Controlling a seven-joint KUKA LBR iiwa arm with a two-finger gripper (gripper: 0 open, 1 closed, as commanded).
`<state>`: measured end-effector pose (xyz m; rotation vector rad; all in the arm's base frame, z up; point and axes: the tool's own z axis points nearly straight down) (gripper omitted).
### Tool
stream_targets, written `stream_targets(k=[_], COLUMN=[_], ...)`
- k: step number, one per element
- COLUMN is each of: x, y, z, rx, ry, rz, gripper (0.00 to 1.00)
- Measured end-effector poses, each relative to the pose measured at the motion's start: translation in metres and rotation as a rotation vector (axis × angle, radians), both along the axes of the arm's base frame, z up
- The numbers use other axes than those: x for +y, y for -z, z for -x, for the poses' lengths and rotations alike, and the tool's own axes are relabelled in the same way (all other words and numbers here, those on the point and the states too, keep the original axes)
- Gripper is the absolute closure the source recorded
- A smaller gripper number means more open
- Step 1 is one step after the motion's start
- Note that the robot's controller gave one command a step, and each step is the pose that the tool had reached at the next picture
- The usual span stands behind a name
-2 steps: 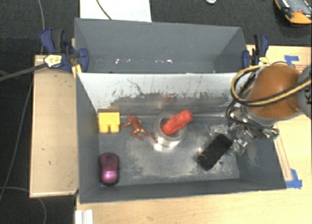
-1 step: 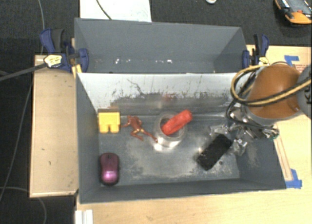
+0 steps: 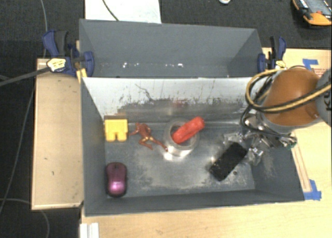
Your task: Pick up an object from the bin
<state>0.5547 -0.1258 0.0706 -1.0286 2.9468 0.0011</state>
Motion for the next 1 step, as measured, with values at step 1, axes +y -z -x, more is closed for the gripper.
stream_targets(k=[1], x=[-0.0001], y=[0.0000], z=[0.0000], rx=[0.000], ry=[0.001], rz=[0.000], gripper=[0.00])
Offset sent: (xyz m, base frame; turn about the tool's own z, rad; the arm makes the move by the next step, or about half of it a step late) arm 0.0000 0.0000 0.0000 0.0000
